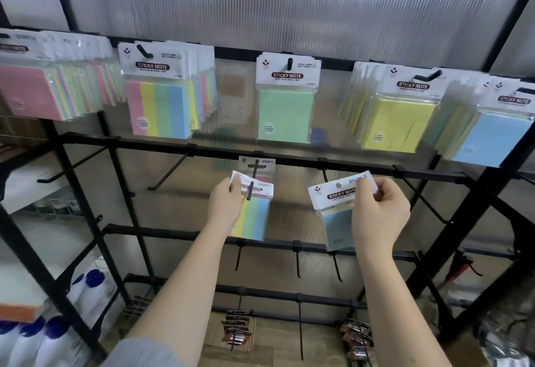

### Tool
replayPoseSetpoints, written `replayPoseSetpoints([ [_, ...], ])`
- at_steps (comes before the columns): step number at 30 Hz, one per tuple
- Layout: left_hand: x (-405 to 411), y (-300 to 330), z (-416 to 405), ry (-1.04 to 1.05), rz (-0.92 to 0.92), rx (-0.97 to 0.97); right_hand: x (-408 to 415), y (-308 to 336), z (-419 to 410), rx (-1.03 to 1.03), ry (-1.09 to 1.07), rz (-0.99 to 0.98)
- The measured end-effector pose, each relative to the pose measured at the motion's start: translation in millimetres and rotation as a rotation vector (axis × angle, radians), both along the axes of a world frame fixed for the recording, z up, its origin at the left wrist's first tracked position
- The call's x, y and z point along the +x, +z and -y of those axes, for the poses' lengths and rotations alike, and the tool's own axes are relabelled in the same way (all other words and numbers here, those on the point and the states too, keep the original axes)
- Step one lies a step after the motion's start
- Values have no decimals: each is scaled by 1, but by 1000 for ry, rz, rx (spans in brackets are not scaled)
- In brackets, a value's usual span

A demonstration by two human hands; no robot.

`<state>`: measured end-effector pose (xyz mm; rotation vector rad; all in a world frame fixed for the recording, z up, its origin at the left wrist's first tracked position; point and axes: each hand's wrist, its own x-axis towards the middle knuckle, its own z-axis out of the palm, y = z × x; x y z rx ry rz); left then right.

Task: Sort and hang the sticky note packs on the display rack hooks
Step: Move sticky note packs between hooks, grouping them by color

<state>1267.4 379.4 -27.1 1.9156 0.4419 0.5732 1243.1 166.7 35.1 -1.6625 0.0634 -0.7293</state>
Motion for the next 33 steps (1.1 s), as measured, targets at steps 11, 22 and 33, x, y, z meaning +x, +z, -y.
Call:
replayPoseSetpoints([
  [11, -59, 17, 20, 105, 3, 101, -21, 2, 16, 13, 60, -15],
  [22, -88, 34, -1, 200, 112, 97, -34, 10, 6, 42, 60, 19],
  [33, -107, 78, -89, 73, 436, 94, -61, 5, -85, 94, -66, 53],
])
